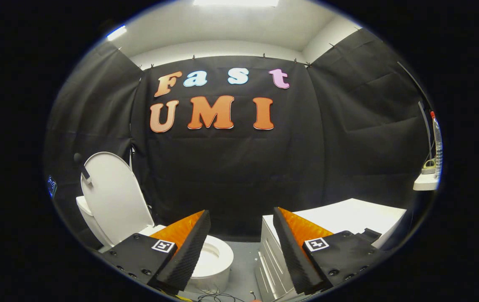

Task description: Open the toilet lid.

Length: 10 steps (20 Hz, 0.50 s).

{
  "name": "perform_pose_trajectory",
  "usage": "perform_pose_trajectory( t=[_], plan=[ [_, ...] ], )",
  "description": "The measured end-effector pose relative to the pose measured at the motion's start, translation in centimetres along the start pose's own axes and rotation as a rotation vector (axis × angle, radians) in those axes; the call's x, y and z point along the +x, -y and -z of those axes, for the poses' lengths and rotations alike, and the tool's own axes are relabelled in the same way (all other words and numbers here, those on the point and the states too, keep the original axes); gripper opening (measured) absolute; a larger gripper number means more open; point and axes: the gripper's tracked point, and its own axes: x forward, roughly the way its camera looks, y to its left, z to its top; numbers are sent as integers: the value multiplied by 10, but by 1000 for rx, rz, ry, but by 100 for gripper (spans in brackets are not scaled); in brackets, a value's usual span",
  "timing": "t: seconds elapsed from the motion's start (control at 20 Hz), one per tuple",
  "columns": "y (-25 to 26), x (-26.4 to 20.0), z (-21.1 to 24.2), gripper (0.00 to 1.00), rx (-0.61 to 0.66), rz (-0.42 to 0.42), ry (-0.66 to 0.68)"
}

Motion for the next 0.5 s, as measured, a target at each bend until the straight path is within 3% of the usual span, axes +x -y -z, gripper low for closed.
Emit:
perform_pose_trajectory(
  t=[0.5],
  plan=[
    [0,0,0,97,2,2,-4]
  ],
)
